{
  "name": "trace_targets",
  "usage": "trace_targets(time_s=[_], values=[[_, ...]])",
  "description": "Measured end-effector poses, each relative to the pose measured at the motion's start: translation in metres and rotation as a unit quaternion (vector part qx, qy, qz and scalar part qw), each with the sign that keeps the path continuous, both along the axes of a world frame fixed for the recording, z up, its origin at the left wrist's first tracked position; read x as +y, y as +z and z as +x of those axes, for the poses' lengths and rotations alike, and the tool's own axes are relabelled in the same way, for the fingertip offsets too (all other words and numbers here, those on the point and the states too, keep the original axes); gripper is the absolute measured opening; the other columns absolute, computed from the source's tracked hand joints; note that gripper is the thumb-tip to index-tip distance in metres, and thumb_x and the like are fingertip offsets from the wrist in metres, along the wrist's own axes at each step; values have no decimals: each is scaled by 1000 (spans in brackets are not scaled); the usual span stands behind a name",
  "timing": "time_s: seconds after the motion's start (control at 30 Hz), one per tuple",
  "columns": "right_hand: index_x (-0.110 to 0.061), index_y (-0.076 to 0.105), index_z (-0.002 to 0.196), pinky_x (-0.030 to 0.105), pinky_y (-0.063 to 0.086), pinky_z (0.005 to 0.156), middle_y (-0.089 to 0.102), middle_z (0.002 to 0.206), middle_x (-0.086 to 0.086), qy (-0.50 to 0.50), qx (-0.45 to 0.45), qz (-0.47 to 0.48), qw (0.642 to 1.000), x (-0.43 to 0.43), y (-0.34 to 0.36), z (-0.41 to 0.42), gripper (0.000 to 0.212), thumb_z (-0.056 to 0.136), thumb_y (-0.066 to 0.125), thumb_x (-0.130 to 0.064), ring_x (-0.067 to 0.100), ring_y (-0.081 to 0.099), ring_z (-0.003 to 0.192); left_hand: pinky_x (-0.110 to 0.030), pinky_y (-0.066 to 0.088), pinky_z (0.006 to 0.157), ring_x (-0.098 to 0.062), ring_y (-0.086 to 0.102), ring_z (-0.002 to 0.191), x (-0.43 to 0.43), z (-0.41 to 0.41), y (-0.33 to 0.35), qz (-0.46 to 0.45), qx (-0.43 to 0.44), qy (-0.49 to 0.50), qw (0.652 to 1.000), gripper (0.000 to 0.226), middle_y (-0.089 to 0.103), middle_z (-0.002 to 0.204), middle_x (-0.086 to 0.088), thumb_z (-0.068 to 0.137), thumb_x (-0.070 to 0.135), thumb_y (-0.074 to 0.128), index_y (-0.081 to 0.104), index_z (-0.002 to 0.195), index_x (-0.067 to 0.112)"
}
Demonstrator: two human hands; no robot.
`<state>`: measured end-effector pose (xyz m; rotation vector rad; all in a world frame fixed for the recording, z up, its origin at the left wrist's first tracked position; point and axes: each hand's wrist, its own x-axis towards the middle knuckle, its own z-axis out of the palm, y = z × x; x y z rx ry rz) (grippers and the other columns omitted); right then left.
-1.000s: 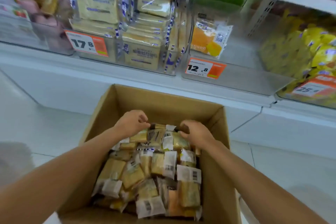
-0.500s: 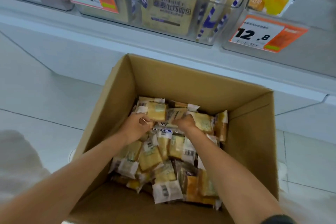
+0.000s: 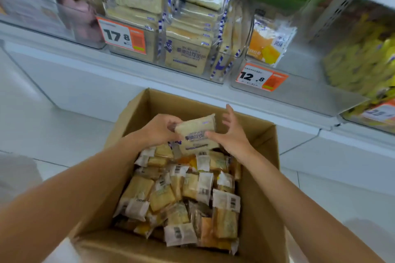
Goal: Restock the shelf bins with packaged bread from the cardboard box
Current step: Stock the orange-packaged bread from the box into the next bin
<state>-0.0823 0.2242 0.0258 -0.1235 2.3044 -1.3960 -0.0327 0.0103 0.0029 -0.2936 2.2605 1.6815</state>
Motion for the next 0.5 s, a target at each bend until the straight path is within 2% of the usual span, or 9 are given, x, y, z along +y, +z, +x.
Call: trace_targets(time_s=[0.07,0.1,0.17,0.23,0.27,0.33,0.4,0.43,0.5], values=[[-24,43,140,9,46,79,58,115,-12,63,28,19,997,-8,27,2,63,86,74,-17,12,56,117,-23,58,75,-9,70,93,-10,-5,32,-25,46,-19,998,35,73,104,0,76,-2,79,71,102,20],[-22,50,130,10,48,73,63,106,-11,66,53,27,996,-15,43,4,45,89,70,-19,16,62,110,-26,57,80,-10,68,94,-15,-9,49,-29,78,19,996,39,71,107,1,74,-1,81,70,103,23],[-20,48,119,22,50,76,62,100,-5,33,115,31,992,-31,79,4,29,95,63,-25,17,62,97,-31,55,82,-13,65,92,-26,-20,78,-18,151,149,977,45,66,107,0,73,5,84,65,109,23],[-18,42,114,30,46,84,59,100,2,-15,152,4,988,-48,111,-8,24,98,57,-27,18,57,91,-36,54,81,-12,61,83,-42,-33,106,-13,233,229,945,39,62,96,2,78,11,80,59,109,23],[-14,44,112,38,49,88,60,105,11,-43,168,-21,985,-56,125,-16,22,98,57,-25,25,59,95,-38,52,83,-12,58,79,-50,-41,119,-33,273,238,932,33,60,90,3,82,12,77,58,108,22],[-7,51,113,50,50,91,62,113,22,-100,191,-77,973,-71,149,-39,25,94,61,-20,36,61,102,-39,49,86,-17,57,87,-65,-58,139,-140,323,236,906,30,61,99,0,89,15,69,58,117,17],[-5,52,112,47,51,86,64,111,21,-134,212,-95,963,-85,165,-66,26,92,63,-17,36,62,102,-37,44,93,-24,55,109,-79,-75,151,-295,359,224,857,35,58,122,-5,91,17,64,56,125,16],[-7,51,111,42,51,83,64,107,15,-145,215,-97,961,-93,171,-82,27,91,65,-18,32,63,100,-38,40,96,-27,51,116,-86,-84,153,-350,378,213,830,37,55,129,-7,91,19,64,56,127,16],[-8,46,119,29,47,79,60,107,3,-163,217,-103,957,-107,177,-116,37,91,67,-21,21,58,101,-42,38,98,-32,48,119,-98,-104,153,-409,387,185,805,42,51,134,-9,89,21,65,54,130,17]])
